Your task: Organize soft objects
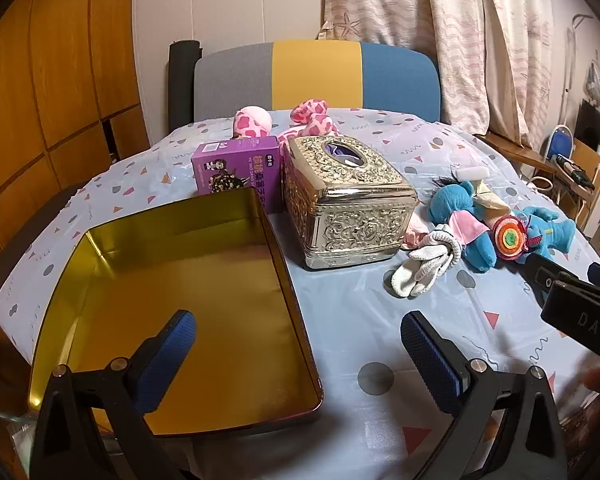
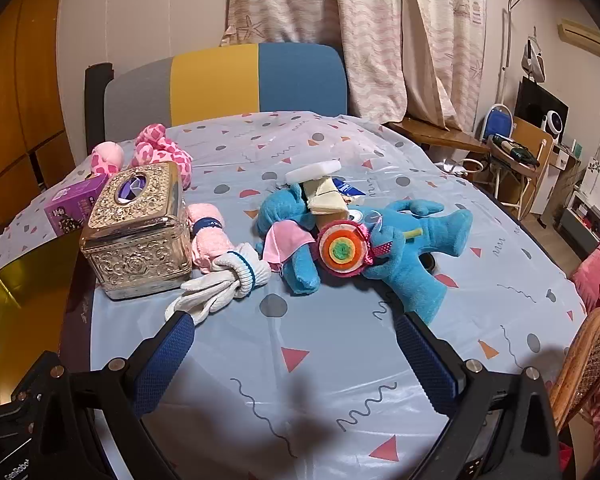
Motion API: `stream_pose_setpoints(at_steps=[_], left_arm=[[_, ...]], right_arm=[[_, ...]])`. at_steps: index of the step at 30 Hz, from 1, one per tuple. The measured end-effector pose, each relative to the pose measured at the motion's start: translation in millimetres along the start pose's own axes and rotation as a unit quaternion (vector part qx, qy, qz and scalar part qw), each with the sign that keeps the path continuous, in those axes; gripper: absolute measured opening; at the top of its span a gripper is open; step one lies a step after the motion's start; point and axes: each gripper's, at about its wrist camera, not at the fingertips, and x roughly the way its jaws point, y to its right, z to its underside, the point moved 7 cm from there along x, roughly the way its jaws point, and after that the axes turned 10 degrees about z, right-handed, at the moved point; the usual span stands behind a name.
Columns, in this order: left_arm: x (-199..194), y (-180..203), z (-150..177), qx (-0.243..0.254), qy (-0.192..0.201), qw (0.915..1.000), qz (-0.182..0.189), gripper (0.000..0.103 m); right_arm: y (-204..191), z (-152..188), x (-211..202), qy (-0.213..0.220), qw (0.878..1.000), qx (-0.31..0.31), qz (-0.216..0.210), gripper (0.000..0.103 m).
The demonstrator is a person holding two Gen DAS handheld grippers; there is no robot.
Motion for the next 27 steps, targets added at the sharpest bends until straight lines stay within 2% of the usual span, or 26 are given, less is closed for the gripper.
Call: stream_pose_setpoints(at_steps=[12,27], left_arm=[[-0.9,-0.8,-1.2,0.003,-0.002,1.0000,0.000,0.103],[2.0,8.2,-3.6,0.025,-0.008,0.9997,0.003,0.103]], right_arm=[[11.9,-11.0,3.4,0.001,1.000,0.012,0.003,0.103],[55.6,-38.1,17.5,0.013,0.999,0.037,0.032,0.103]])
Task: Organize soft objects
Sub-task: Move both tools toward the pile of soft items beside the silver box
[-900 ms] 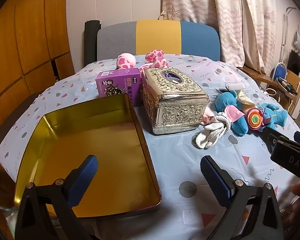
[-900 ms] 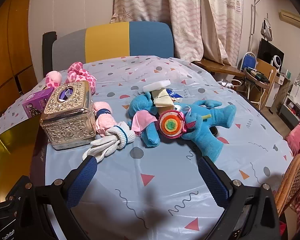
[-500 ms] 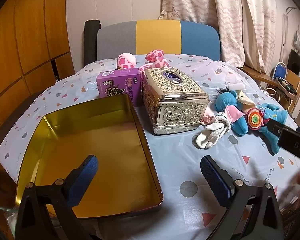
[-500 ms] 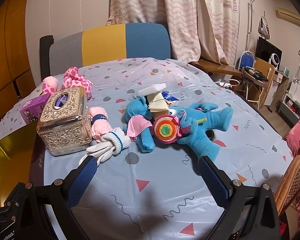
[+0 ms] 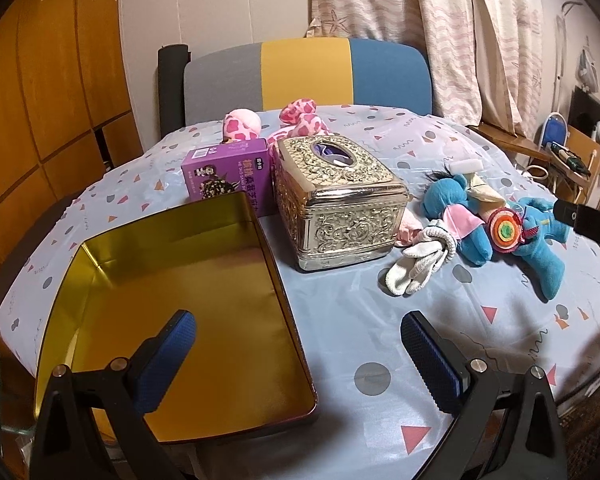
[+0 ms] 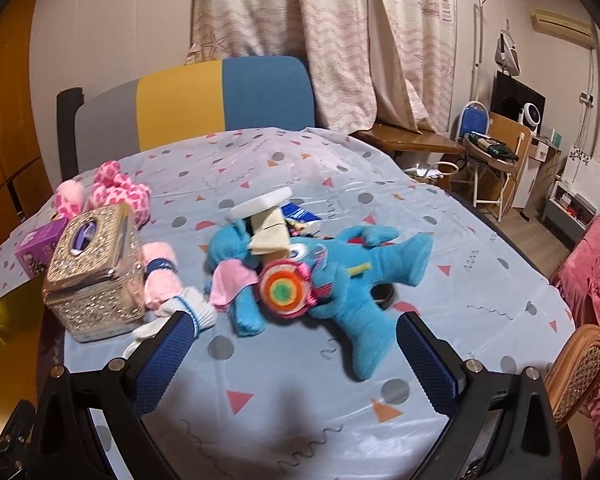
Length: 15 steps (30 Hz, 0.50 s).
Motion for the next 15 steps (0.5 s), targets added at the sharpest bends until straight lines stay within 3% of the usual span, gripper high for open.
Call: stream_pose_setpoints(at_steps=[15], left_arm=[[7.8,10.3,-1.6,0.016,-0.011,0.9997,0.016,0.103]], right_arm=[[55.0,-27.1,34.9,0.003,0.998,0.053,0.034,0.103]])
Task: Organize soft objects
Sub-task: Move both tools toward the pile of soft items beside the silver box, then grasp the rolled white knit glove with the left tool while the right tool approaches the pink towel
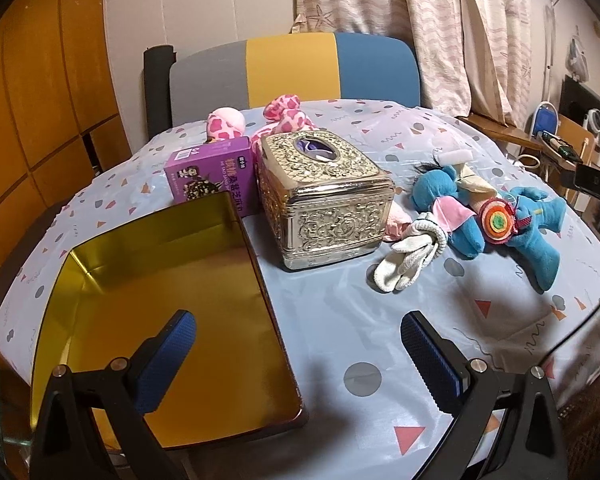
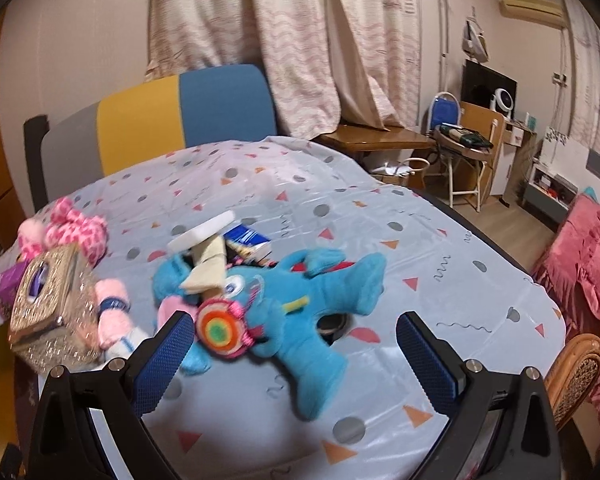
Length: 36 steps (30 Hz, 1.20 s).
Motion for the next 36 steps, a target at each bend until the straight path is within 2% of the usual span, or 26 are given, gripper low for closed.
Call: stream_pose_setpoints(at_steps=[4,10,16,18,21,26,29,31,34,36], left_arm=[[1.5,5.6,-2.2,0.010,-0.002,0.9999,0.012,0.103],[13.4,12.7,-0.6,0.004,-0.035,0.9988,0.035,0.103],[20.4,38.4,-4.3,0.047,-0.048,0.9949,0.074,0.103],[21.5,52.0,-9.6,0.064,-0.050,0.9904,0.113,0.103],[25.4,71.7,-17.5,0.088,-0.052,0.9834,0.150,0.103],[50.7,99.6,-32.0,0.115,-0.076,0.9725,0.188,0.103],[69.6,112.0,-38.9,0.130,-0.085,0.9688,0.193,0.103],[80.7,116.3,-42.4,0.135,-0.087,0.9694,0.186,0.103],[98.5,126.4,-50.0,0.142,-0.076,0.9683,0.191,0.103],[112.5,135.2,-50.4,0.150,-0.094,0.9642,0.198,0.103]], right_arm=[[12.3,-7.2,14.5,0.006,1.000,0.028,-0.005,0.103],[23.8,-4.7,28.8,-0.024,0.997,0.076,-0.025,0.103],[31.2,-0.9,33.5,-0.040,0.993,0.104,-0.034,0.103],[32.6,-0.1,34.9,-0.042,0.993,0.107,-0.033,0.103],[33.2,0.7,36.5,-0.047,0.992,0.113,-0.040,0.103],[33.9,1.6,38.3,-0.052,0.990,0.121,-0.052,0.103],[34.2,2.2,38.9,-0.054,0.989,0.127,-0.060,0.103],[35.0,2.5,39.1,-0.055,0.988,0.131,-0.063,0.103],[34.9,2.7,40.2,-0.058,0.987,0.136,-0.070,0.103],[35.4,2.5,40.8,-0.058,0.986,0.141,-0.074,0.103]])
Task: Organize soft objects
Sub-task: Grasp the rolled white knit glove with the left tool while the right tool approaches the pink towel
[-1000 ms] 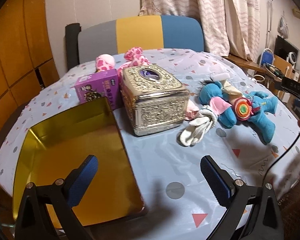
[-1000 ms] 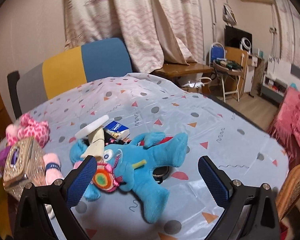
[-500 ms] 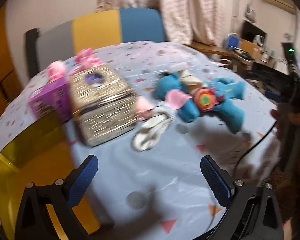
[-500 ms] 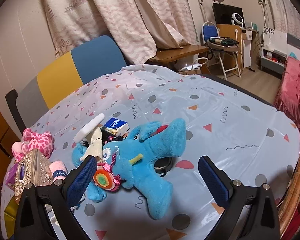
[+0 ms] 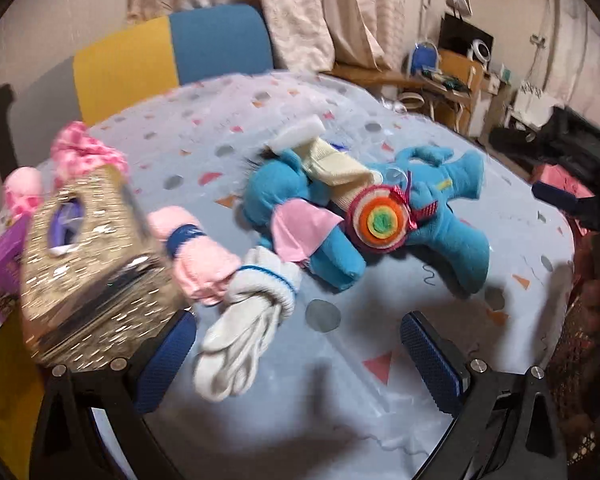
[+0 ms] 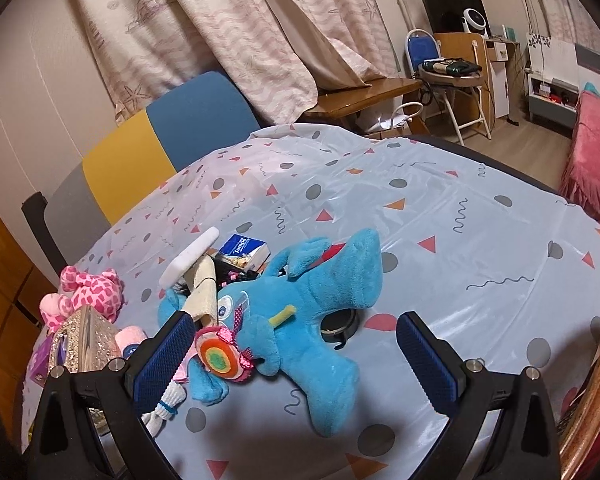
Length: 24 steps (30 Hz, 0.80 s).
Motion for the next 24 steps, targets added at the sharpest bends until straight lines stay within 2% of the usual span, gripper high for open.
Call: stream_pose_setpoints(at_steps=[6,11,19,21,23,24], left_arm=[[35.8,3.5,-10.5,0.011,-0.030,0.9995,0.003,0.103],[48.5,-1.4,-17.1,0.003,-0.035,0.9994,0.001,0.103],[64.1,-8.8,-16.7,0.007,-0.038,0.9989,-0.025,0.101],[68.8,-8.3,-17.0,0.017,-0.039,0.9985,-0.032,0.094],[75.9,-10.2,-15.5,0.027,-0.051,0.9972,-0.048,0.064],[82.0,-11.8,-12.7,0.031,-0.064,0.9962,-0.050,0.056]], right_arm=[[-2.4,1.2,2.2,-0.005,1.000,-0.002,-0.005,0.103],[-2.2,2.1,4.3,-0.011,1.000,0.002,-0.008,0.103],[-7.6,5.5,6.7,-0.017,1.000,-0.011,-0.007,0.103],[-7.1,6.2,8.2,-0.021,1.000,-0.010,-0.007,0.103],[-6.7,6.9,9.7,-0.025,1.000,-0.009,-0.003,0.103],[-6.5,6.8,9.9,-0.025,1.000,-0.010,-0.002,0.103]])
